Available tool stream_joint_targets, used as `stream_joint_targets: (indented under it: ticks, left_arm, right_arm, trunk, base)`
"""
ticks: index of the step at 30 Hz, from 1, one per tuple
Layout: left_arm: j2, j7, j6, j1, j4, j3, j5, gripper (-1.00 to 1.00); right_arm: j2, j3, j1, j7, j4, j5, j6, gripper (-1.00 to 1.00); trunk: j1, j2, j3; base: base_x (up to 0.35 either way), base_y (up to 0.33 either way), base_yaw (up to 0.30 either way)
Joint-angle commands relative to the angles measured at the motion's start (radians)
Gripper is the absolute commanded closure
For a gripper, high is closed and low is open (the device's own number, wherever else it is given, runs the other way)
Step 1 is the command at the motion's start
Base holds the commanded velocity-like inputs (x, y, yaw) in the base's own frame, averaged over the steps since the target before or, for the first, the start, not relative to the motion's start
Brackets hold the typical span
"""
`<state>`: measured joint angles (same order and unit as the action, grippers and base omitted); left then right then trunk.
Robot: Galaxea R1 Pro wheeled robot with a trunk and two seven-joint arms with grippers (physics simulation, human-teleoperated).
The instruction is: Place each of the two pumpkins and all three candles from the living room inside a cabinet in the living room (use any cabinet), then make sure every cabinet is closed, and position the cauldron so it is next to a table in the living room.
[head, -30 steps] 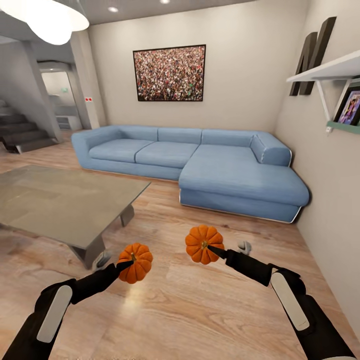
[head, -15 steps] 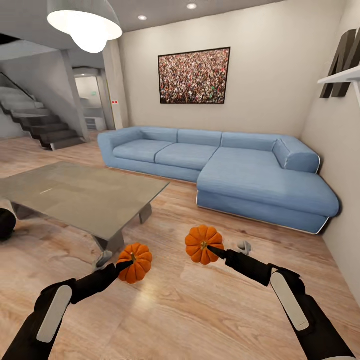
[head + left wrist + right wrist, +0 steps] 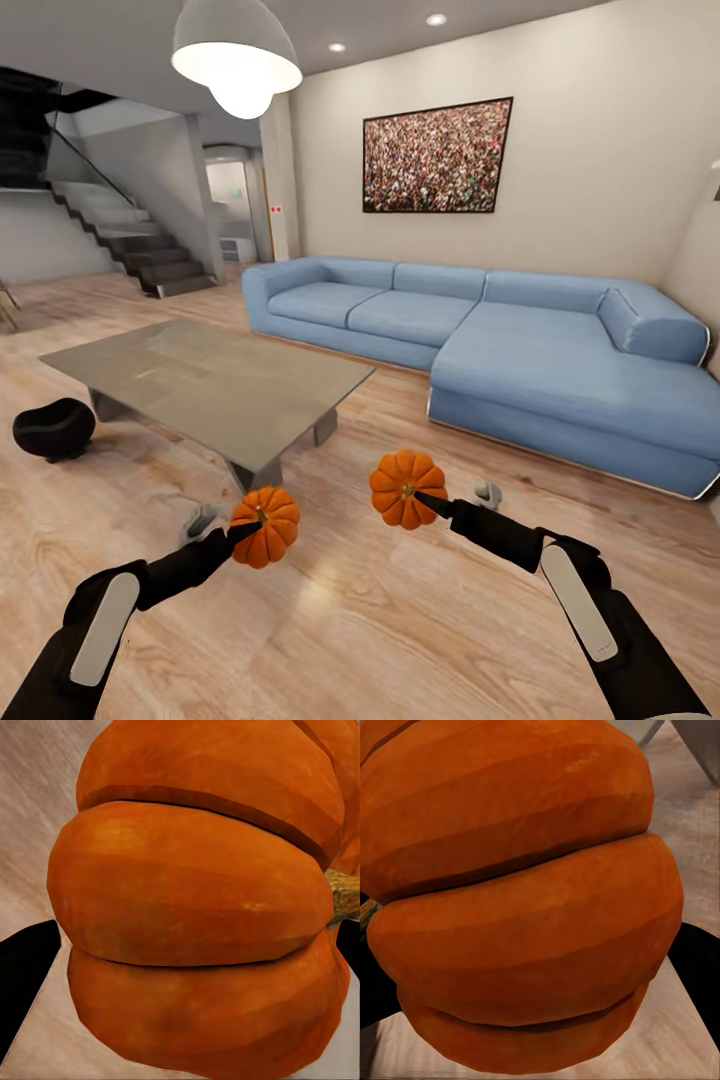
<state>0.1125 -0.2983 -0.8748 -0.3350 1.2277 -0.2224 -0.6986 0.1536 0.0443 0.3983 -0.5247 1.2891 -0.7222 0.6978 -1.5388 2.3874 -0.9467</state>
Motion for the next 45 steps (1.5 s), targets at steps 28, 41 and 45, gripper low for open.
stream_joint_targets:
  ticks: [28, 41, 45]
  left_arm:
    - [0.000, -0.001, 0.068, -0.001, -0.056, -0.062, -0.010, 1.00]
    - [-0.003, -0.001, 0.067, -0.002, -0.057, -0.105, -0.013, 1.00]
    - [-0.004, -0.001, 0.066, -0.002, -0.057, -0.108, -0.013, 1.00]
  right_arm:
    - [0.000, 0.002, 0.001, 0.002, -0.007, -0.014, 0.008, 1.00]
    - [0.000, 0.003, 0.001, 0.002, -0.007, -0.014, 0.009, 1.00]
    - [-0.001, 0.003, 0.001, 0.015, -0.020, -0.014, 0.009, 1.00]
  trunk:
    - [0.000, 0.000, 0.023]
    - [0.012, -0.021, 0.044]
    - [0.027, -0.049, 0.060]
  base:
    - [0.000, 0.000, 0.256]
    - [0.000, 0.000, 0.256]
    - [0.000, 0.000, 0.256]
